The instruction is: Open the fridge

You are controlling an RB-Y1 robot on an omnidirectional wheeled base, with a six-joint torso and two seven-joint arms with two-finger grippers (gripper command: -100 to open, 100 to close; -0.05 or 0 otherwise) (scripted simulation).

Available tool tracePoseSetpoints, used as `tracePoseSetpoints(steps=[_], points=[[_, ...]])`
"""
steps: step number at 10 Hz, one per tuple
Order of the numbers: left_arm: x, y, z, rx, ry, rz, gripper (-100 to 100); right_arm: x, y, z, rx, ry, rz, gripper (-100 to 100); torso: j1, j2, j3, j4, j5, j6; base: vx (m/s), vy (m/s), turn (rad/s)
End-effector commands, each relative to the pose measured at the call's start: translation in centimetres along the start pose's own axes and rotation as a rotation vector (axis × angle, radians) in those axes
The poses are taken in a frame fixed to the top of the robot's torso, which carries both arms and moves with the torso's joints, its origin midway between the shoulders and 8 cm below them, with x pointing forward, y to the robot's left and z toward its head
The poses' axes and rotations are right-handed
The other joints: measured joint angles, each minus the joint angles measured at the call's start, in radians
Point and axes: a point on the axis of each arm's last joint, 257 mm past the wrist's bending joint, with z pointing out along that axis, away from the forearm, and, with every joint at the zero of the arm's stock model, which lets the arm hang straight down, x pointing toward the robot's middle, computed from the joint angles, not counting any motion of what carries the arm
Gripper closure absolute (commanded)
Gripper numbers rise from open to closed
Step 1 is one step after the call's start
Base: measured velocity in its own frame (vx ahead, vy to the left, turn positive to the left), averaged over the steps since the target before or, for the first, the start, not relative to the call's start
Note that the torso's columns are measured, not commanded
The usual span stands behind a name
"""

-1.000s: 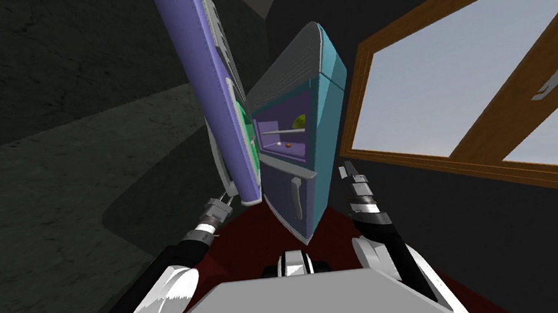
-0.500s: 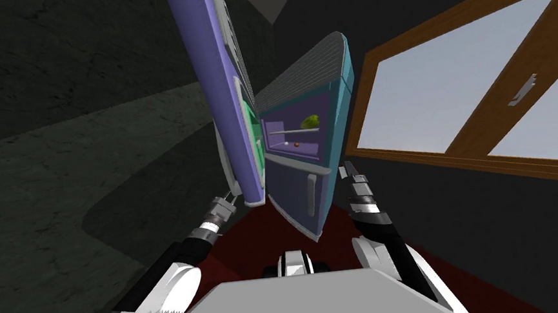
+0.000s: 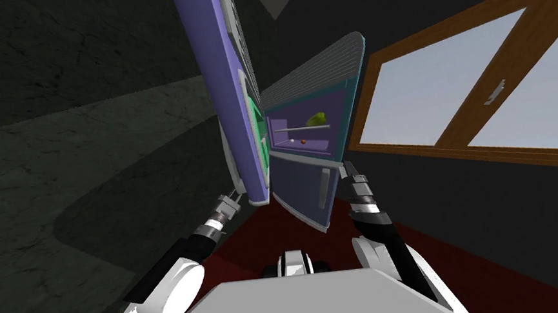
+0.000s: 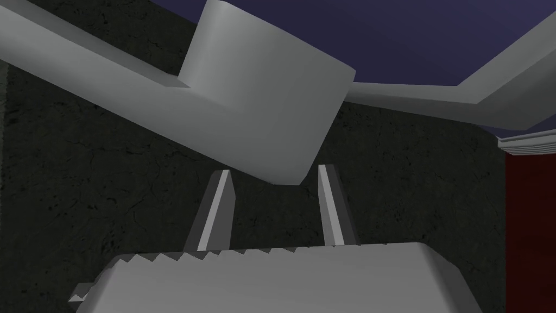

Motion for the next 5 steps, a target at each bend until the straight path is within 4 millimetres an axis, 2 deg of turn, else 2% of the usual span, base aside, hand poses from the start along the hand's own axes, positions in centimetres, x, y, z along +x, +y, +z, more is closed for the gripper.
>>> tracePoseSetpoints(steps=[1, 2, 4, 5], points=[[0.5, 0.4, 0.0, -0.008, 0.016, -0.001, 100, 0.0, 0.0, 0.0, 0.000, 0.000, 0.000, 0, 0.004, 0.001, 0.000, 0.000, 0.001, 0.001, -0.020, 0.212, -0.066], [1.2, 0.6, 0.1, -0.014, 0.037, -0.001, 100, 0.0, 0.0, 0.0, 0.000, 0.000, 0.000, 0, -0.009, 0.002, 0.002, -0.002, 0.000, -0.002, 0.010, 0.217, -0.101], [1.8, 0.8, 0.2, -0.021, 0.055, -0.001, 100, 0.0, 0.0, 0.0, 0.000, 0.000, 0.000, 0, 0.006, 0.000, 0.000, -0.001, 0.002, 0.002, 0.012, 0.344, -0.171], [2.4, 1.0, 0.3, -0.029, 0.073, -0.002, 100, 0.0, 0.0, 0.0, 0.000, 0.000, 0.000, 0, 0.004, -0.005, -0.003, -0.001, 0.002, 0.000, 0.071, 0.333, -0.106]])
